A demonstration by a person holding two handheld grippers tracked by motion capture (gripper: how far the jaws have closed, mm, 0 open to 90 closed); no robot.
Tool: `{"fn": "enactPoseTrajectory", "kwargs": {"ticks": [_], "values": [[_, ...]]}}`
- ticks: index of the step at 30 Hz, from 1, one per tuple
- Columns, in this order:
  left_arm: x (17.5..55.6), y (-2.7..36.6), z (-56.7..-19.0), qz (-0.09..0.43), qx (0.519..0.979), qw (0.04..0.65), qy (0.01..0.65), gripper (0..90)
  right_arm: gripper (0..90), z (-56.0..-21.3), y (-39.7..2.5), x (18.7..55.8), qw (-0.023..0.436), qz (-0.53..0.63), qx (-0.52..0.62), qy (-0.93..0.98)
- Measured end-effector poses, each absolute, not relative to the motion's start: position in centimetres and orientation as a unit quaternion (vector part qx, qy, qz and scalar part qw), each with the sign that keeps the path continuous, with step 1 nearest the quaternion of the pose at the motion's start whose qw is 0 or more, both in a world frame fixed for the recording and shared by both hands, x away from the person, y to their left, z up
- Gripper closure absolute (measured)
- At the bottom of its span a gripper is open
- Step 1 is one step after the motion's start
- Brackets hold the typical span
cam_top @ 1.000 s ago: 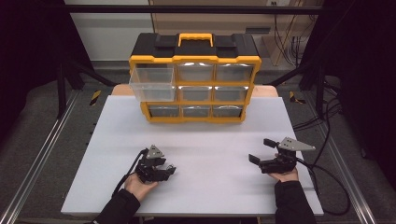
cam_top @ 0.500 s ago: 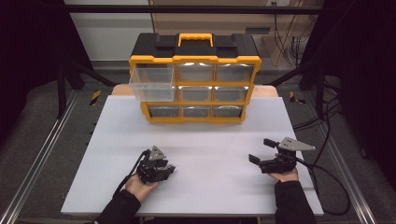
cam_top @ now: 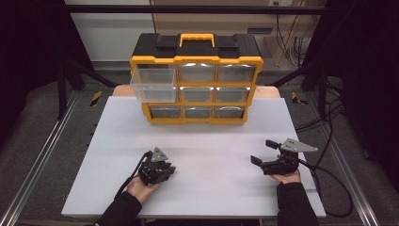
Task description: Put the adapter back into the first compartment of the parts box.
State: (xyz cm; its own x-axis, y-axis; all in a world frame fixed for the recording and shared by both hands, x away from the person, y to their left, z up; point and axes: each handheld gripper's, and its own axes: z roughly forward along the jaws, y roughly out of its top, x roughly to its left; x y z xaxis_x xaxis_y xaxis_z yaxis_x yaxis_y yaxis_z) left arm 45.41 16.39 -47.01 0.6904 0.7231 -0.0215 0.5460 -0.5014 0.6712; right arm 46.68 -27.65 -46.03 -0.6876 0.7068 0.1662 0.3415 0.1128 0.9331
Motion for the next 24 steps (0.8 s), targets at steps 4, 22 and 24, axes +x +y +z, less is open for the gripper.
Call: {"fn": "enactPoseTrajectory", "kwargs": {"ticks": [4, 22, 24], "values": [[45.48, 16.25, -47.09, 0.131, 0.858, 0.331, 0.371, 72.0, 0.3, -46.02, -27.66, 46.69, 0.164, 0.56, 0.361, 0.728], [45.66, 16.37, -47.04, 0.127, 0.858, 0.33, 0.372, 75.2, 0.3, -46.02, -27.65, 46.68, 0.163, 0.56, 0.36, 0.728], [45.64, 16.36, -47.01, 0.129, 0.859, 0.329, 0.371, 75.3, 0.3, -46.04, -27.64, 46.69, 0.164, 0.56, 0.36, 0.728]]}}
